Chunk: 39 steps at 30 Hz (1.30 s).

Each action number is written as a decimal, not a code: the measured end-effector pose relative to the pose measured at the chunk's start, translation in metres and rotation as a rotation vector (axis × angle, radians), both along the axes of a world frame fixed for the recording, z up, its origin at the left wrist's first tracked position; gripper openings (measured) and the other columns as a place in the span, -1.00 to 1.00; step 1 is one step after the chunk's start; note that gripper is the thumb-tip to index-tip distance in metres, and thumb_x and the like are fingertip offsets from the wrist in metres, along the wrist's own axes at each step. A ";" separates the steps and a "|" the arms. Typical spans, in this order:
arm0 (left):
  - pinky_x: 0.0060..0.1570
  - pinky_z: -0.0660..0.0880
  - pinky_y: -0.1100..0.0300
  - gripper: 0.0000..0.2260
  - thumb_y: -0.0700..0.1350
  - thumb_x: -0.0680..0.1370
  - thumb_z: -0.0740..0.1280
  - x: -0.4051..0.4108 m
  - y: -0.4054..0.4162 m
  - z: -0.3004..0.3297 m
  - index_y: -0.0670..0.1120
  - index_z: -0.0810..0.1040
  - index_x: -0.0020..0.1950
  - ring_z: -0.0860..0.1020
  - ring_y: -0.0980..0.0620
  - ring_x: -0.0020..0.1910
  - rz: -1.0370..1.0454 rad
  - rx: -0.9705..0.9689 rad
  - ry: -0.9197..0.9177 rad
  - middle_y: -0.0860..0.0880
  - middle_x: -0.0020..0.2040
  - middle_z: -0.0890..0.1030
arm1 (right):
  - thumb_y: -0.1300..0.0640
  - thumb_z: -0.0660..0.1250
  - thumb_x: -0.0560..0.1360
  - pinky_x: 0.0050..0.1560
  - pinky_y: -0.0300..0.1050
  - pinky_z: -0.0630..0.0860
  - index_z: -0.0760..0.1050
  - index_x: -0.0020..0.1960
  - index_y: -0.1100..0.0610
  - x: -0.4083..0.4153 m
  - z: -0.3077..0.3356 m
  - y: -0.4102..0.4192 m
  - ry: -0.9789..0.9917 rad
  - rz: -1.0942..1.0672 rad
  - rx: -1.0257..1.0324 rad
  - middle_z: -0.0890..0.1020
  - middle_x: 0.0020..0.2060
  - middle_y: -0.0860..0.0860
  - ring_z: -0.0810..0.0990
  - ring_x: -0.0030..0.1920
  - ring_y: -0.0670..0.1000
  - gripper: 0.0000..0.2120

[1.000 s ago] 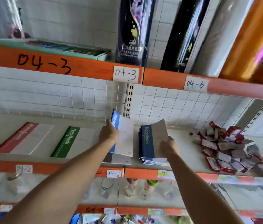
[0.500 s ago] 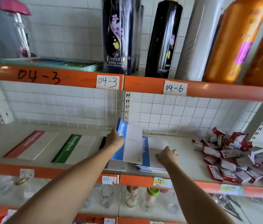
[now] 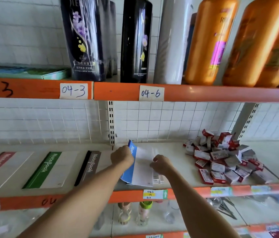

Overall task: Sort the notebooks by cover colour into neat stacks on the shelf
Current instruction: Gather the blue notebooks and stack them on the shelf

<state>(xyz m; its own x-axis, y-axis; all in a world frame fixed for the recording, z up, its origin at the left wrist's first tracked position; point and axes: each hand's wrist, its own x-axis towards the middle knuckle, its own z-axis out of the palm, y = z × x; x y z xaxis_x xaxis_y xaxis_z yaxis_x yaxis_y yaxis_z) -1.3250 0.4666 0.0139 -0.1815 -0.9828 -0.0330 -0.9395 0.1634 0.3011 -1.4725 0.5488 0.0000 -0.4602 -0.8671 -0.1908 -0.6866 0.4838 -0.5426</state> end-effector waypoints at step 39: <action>0.25 0.43 -0.04 -0.45 0.23 0.57 0.23 0.409 -0.072 -0.002 0.05 0.26 0.51 0.45 -0.14 0.31 -0.030 -0.084 -0.162 -0.06 0.37 0.48 | -0.08 0.38 0.50 0.37 0.00 0.30 0.22 0.52 0.11 0.371 0.013 -0.133 0.222 0.575 -0.077 0.35 0.45 0.11 0.34 0.42 0.17 -0.31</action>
